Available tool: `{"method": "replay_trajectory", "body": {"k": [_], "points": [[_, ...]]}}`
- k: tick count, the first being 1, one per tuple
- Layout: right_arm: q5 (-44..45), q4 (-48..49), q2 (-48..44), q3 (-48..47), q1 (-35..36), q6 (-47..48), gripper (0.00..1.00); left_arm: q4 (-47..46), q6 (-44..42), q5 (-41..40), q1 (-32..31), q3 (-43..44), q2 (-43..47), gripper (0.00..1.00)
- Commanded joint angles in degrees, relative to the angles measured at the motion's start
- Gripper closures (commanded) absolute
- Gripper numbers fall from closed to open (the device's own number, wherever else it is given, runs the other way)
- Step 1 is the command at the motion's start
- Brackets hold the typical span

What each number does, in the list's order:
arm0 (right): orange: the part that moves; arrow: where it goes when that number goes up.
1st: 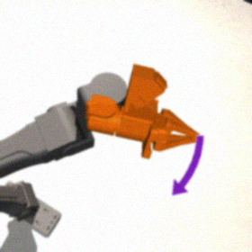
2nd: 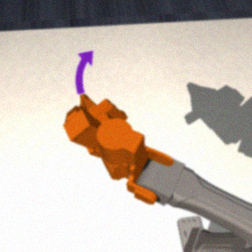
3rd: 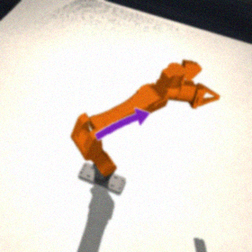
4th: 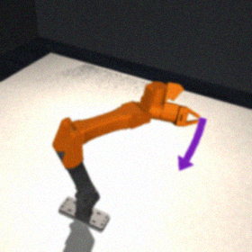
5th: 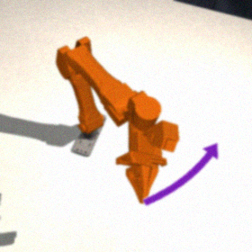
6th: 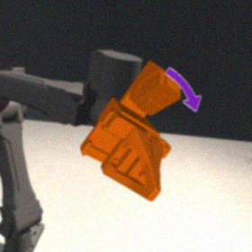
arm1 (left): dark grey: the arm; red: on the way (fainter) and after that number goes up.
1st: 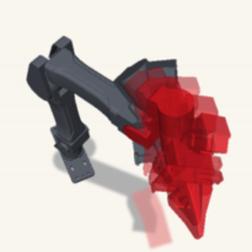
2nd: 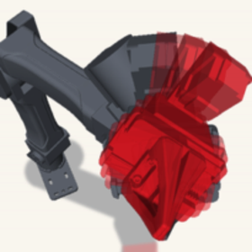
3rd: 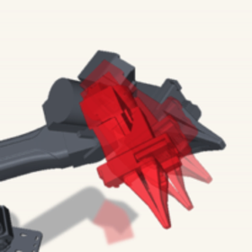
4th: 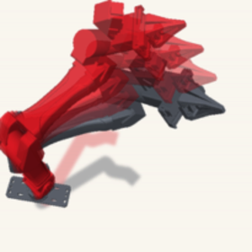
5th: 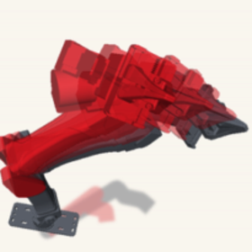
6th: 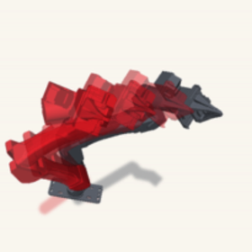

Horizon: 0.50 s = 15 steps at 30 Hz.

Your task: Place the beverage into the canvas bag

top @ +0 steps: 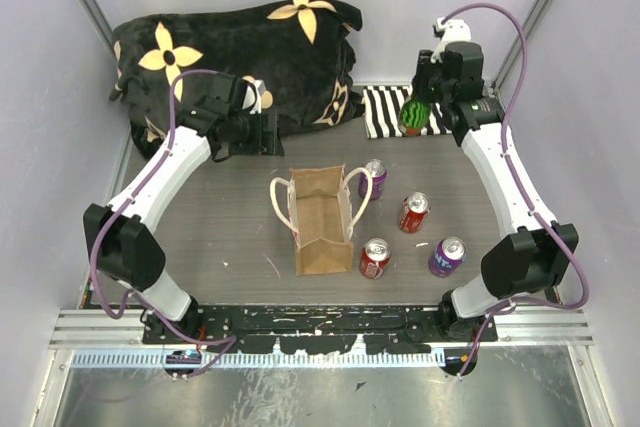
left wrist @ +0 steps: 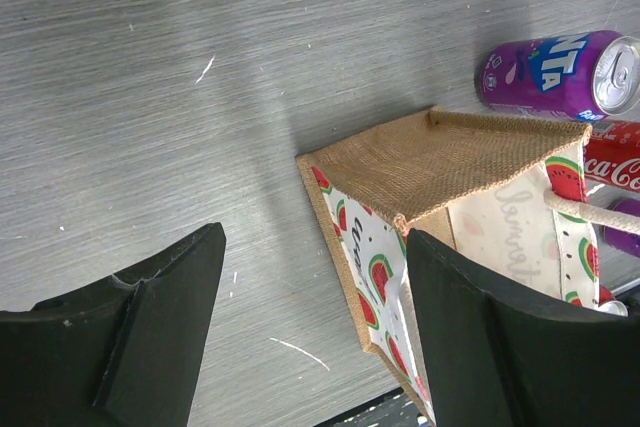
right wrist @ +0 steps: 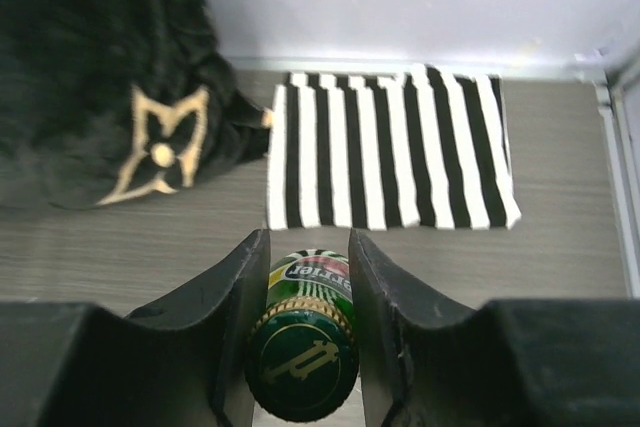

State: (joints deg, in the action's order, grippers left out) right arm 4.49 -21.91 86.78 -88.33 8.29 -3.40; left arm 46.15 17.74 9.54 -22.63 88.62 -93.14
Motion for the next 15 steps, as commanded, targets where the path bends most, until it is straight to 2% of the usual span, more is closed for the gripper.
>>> {"method": "replay_trajectory", "body": {"k": [1, 15], "points": [[1.0, 5.2, -1.3, -9.2, 3.9, -0.8, 0.99, -1.2, 0.2, 0.6, 0.3, -1.1, 2.6, 0.20], [4.7, 1.4, 1.9, -18.5, 22.4, -1.0, 0.99, -1.3, 0.7, 1.0, 1.1, -5.0, 5.8, 0.20]]}}
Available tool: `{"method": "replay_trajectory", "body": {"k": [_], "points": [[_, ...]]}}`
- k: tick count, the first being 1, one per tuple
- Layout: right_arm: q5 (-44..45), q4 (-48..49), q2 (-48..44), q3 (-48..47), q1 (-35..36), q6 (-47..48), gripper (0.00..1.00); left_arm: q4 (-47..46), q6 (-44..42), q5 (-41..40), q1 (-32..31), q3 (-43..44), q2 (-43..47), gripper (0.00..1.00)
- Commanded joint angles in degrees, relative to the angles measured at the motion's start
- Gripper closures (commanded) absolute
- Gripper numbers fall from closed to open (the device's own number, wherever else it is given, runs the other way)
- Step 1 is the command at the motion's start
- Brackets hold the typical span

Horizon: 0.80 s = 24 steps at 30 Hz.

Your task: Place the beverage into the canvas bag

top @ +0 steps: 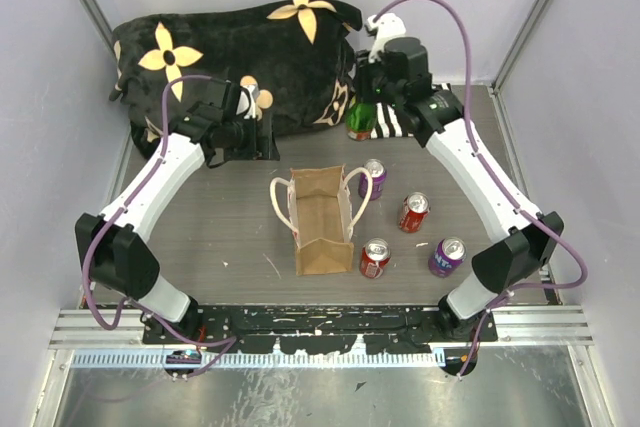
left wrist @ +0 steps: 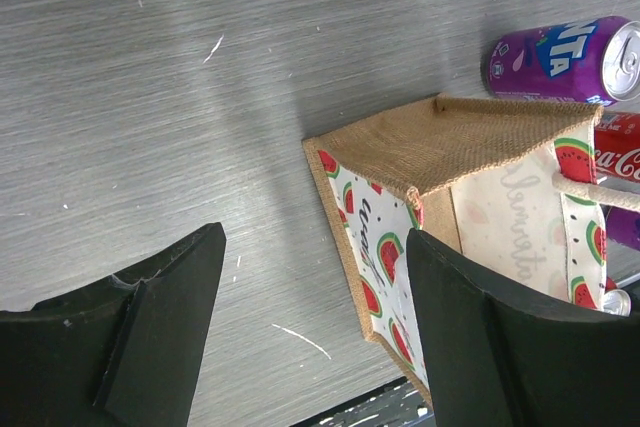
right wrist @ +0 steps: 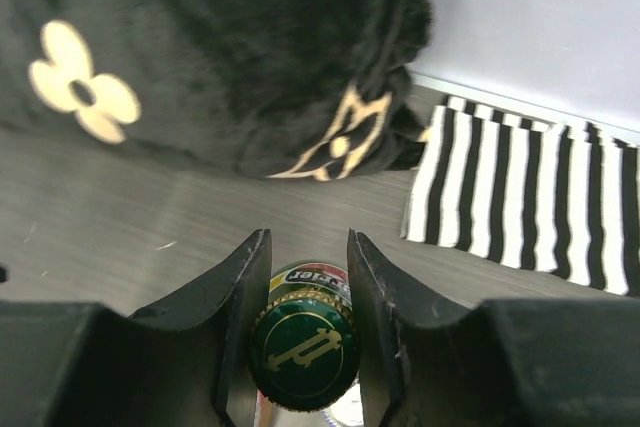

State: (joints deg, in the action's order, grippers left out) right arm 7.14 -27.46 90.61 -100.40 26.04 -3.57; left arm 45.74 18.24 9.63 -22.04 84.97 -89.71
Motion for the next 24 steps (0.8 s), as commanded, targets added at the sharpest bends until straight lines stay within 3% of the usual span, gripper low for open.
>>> {"method": "replay_trajectory", "body": {"k": [1, 12, 24], "points": [[2.5, 6.8, -1.8, -6.5, 6.2, -0.7, 0.99, -0.9, 0.2, 0.9, 0.5, -1.6, 2.5, 0.20], [8.4, 6.5, -3.7, -1.7, 17.8, -2.1, 0.99, -0.8, 0.1, 0.8, 1.1, -3.5, 4.0, 0.20], [10.2, 9.8, -4.1, 7.4, 23.8, -5.9, 0.99, -0.8, 0.1, 0.9, 1.1, -2.9, 2.9, 0.20]]}}
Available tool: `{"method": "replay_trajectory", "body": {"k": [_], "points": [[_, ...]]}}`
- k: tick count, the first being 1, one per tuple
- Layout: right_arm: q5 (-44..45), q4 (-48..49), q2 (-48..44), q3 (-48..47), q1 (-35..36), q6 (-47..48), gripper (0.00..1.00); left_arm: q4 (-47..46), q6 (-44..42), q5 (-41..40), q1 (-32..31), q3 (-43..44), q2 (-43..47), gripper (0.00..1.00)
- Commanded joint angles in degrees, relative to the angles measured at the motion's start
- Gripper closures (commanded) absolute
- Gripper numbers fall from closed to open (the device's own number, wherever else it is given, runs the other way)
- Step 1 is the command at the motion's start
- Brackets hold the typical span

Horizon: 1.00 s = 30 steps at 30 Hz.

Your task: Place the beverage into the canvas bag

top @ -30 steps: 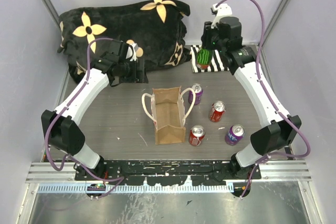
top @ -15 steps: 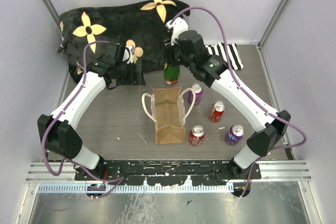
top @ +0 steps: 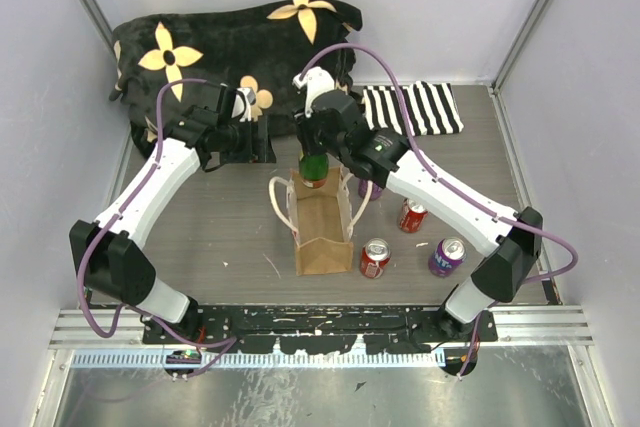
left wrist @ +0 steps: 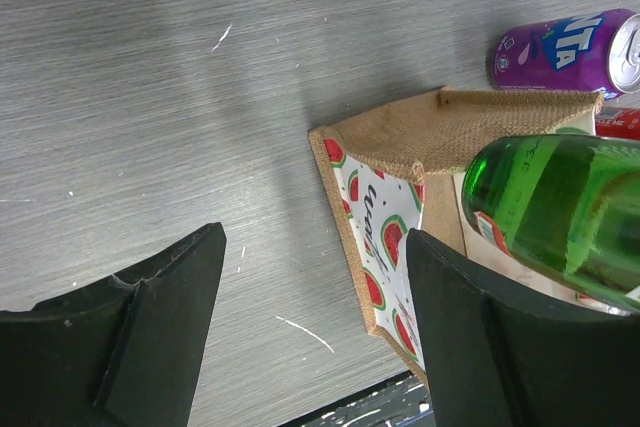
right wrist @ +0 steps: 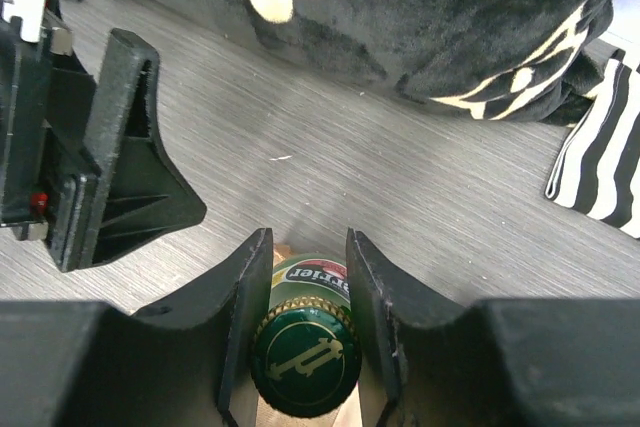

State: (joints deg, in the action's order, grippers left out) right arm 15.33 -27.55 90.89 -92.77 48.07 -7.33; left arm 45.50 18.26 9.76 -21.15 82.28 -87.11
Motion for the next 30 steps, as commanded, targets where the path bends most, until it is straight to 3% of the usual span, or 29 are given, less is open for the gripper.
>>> {"method": "replay_trajectory", "body": {"k": [1, 30], "points": [[2.1, 10.2, -4.2, 0.3, 2.1, -2.2, 0.99, -0.6, 0.2, 0.8, 0.2, -0.2, 0.2, 0.20], [5.6, 9.0, -5.7, -2.2, 7.4, 0.5, 0.99, -0.7, -0.1, 0.7, 0.2, 0.5, -1.8, 0.20]]}}
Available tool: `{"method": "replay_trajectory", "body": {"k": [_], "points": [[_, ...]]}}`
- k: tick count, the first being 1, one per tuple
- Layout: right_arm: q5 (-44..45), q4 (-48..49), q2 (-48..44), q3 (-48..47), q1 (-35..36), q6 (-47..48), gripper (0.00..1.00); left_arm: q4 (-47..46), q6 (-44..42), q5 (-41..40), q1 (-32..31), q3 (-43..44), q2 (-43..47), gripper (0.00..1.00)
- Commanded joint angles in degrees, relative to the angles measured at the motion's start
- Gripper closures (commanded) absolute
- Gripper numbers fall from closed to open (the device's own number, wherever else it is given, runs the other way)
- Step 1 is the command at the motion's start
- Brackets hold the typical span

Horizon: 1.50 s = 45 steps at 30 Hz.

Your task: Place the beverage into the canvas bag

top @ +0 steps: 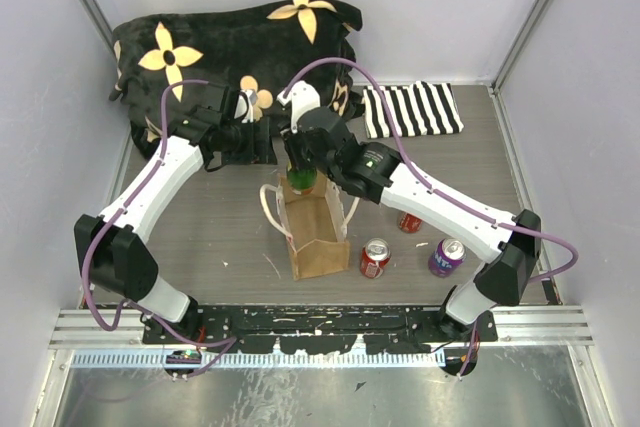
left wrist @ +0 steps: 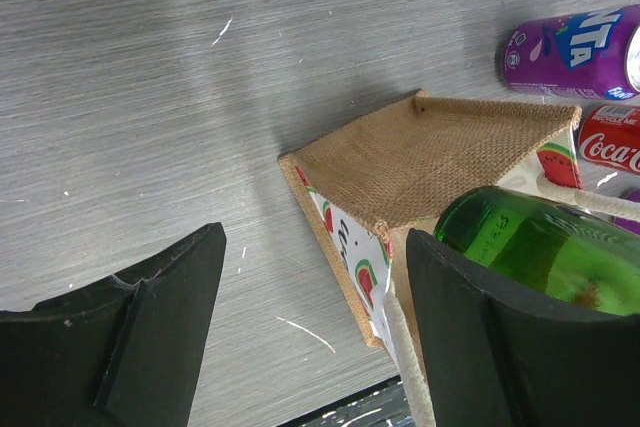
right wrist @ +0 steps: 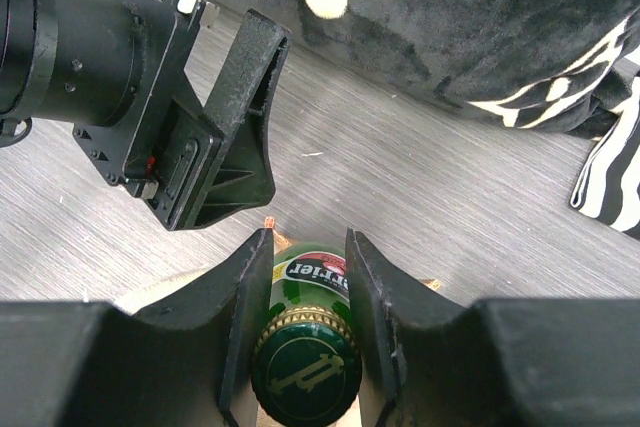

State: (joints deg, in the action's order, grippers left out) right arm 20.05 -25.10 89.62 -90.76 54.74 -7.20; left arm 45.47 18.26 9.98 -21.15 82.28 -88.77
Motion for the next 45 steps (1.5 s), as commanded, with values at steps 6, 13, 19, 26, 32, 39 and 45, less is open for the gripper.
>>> {"method": "replay_trajectory", "body": {"k": [6, 13, 19, 26, 32, 39, 45], "points": [[1.7, 7.7, -5.5, -4.3, 1.4, 0.8, 0.99, -0.6, -0.4, 0.3, 0.2, 0.4, -0.3, 0.20], [0.9, 6.1, -5.2, -5.4, 2.2, 0.6, 0.99, -0.6, -0.3, 0.3, 0.2, 0.9, -1.1, 0.20], [1.7, 5.9, -6.4, -4.4, 3.1, 0.3, 0.99, -0.7, -0.3, 0.4, 0.2, 0.5, -1.3, 0.20], [2.6, 5.7, -7.2, -3.8, 3.5, 0.5, 0.99, -0.5, -0.9, 0.3, 0.2, -0.1, -1.1, 0.21], [1.7, 9.2, -7.3, 2.8, 3.5, -0.8, 0.99, -0.5, -1.1, 0.0, 0.2, -0.5, -1.1, 0.21], [0.8, 15.7, -5.9, 9.0, 3.4, -0.8, 0.99, -0.1, -1.8, -0.1, 0.2, -1.1, -0.8, 0.21], [-0.3, 25.1, -3.9, 14.3, 3.5, 0.1, 0.99, -0.2, -2.0, -0.1, 0.2, -2.1, -0.4, 0.21]]}}
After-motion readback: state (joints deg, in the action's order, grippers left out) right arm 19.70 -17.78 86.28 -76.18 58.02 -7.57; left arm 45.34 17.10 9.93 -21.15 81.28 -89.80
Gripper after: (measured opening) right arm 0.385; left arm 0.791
